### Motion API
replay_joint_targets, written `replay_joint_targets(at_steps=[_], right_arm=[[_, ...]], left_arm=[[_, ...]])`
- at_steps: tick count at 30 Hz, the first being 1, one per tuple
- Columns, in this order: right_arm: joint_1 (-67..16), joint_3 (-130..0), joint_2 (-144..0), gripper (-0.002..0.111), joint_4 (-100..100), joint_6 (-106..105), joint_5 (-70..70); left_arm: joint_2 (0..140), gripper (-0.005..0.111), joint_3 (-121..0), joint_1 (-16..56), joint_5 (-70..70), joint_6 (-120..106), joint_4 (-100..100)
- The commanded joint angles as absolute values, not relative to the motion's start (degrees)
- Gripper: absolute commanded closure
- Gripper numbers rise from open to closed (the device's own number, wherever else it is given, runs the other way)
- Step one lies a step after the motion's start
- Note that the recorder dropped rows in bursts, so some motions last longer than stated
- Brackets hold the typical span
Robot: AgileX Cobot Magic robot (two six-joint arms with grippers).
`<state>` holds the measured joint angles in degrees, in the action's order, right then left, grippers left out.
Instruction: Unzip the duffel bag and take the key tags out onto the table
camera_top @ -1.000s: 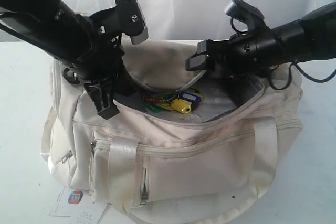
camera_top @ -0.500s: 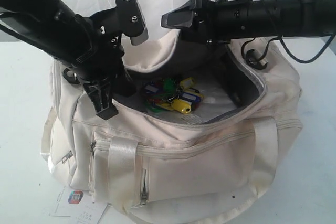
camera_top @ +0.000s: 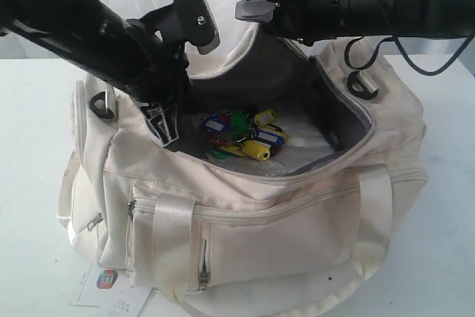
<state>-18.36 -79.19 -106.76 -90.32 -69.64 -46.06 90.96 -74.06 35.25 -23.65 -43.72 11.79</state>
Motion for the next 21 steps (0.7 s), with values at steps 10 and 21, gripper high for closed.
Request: replay_joint_targets(at_steps=[10, 21], right_arm=[[-17.58, -79.51, -105.51, 0.043, -93.99, -78.17, -41.75], [-13.48, -79.51, -98.81, 0.059, -71.63, -64.11, -57.42]], left_arm=[[99.47, 0.107, -73.71, 35.36, 13.80, -47.13, 7.04], [104.62, 0.107, -77.70, 33.33, 23.27, -48.72, 7.04]])
